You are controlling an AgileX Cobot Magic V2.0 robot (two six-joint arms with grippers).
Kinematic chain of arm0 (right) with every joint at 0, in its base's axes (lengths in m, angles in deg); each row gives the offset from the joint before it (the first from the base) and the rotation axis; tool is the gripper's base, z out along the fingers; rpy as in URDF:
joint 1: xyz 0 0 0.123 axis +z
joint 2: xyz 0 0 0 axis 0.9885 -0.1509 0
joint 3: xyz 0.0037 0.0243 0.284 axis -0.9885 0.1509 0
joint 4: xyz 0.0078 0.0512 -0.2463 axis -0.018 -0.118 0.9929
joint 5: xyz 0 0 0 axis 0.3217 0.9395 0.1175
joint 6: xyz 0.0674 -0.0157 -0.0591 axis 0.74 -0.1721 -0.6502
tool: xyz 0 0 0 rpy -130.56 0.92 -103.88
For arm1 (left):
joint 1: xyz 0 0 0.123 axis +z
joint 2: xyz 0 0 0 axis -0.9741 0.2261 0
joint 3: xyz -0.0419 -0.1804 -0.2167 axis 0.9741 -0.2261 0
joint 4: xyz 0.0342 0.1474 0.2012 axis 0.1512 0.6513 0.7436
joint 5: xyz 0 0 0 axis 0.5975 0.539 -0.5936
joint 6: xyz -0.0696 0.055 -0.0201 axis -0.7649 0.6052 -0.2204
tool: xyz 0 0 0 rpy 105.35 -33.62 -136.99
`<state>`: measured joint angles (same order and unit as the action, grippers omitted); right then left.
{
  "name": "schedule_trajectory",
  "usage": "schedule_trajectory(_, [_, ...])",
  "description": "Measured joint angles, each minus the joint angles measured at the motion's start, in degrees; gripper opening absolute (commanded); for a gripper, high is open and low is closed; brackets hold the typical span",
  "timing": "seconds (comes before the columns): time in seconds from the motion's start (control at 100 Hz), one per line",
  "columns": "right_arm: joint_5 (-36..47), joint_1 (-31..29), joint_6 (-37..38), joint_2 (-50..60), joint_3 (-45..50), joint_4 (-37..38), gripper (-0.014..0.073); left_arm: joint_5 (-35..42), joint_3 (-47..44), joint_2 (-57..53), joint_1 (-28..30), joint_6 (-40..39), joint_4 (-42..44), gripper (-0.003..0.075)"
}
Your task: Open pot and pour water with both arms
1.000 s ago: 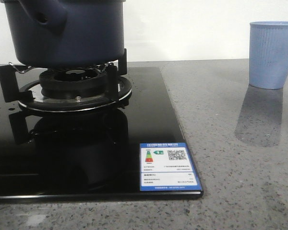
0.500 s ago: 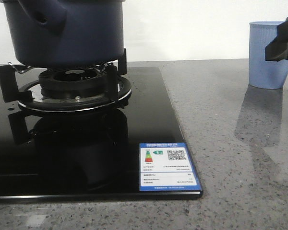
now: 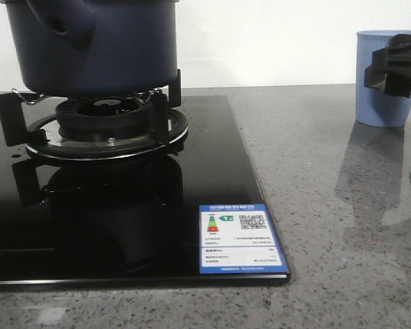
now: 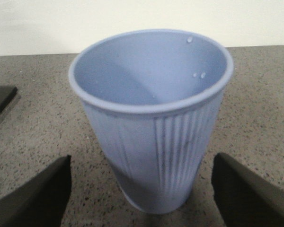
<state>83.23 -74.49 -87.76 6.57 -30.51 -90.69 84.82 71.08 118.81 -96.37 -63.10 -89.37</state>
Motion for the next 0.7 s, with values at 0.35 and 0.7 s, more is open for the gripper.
schedule_trajectory(0.35, [7.65, 0.00, 0.54, -5.86, -0.16, -0.09, 0.0529, 0.00, 0.00, 0.00, 0.00, 0.00, 0.00, 0.0378])
schedule_trajectory(0.7, [8.91, 0.00, 1.98, -10.01, -5.05, -0.33, 0.0529, 0.00, 0.00, 0.00, 0.00, 0.00, 0.00, 0.0378])
